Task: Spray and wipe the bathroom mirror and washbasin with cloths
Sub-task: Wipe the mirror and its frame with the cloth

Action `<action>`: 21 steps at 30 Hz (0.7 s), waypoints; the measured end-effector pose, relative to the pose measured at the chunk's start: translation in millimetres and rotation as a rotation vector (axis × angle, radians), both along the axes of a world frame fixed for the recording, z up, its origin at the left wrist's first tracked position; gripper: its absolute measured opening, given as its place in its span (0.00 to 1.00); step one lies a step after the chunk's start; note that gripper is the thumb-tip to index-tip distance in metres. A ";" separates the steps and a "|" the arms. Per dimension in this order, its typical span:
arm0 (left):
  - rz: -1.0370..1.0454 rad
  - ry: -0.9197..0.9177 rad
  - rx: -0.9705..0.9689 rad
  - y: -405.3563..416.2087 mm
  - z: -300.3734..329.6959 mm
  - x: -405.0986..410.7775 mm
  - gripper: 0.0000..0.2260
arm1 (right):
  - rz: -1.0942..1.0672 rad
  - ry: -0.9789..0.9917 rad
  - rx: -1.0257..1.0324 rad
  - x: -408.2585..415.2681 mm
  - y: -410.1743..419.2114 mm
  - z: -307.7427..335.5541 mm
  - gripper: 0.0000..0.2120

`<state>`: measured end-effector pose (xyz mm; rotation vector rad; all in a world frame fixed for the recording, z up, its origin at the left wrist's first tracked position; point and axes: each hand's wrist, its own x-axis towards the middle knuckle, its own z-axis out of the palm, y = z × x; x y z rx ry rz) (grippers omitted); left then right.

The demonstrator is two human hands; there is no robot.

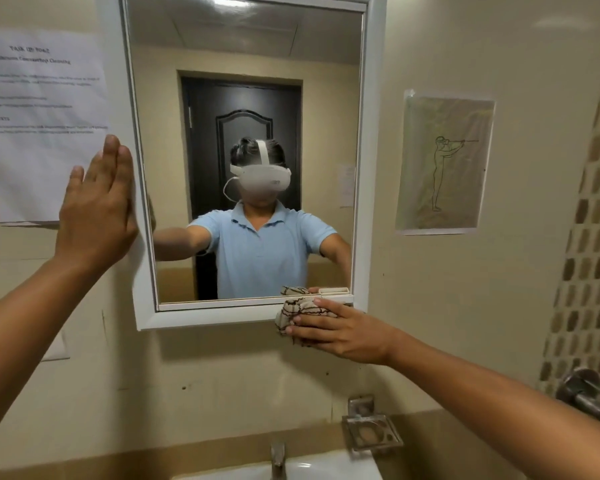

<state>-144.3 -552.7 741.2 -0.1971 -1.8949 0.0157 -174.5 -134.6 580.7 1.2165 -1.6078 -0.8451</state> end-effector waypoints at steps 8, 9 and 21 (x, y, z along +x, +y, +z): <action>0.053 -0.040 0.060 5.9 -2.4 -0.9 0.40 | -0.103 0.038 0.213 2.8 53.8 16.9 0.19; 0.059 -0.043 0.065 5.8 -3.2 -2.3 0.40 | -0.121 0.032 0.209 4.8 59.0 17.4 0.19; -0.223 -0.100 0.263 83.3 -79.1 55.5 0.26 | -0.269 -0.571 -0.822 96.5 111.8 -71.5 0.35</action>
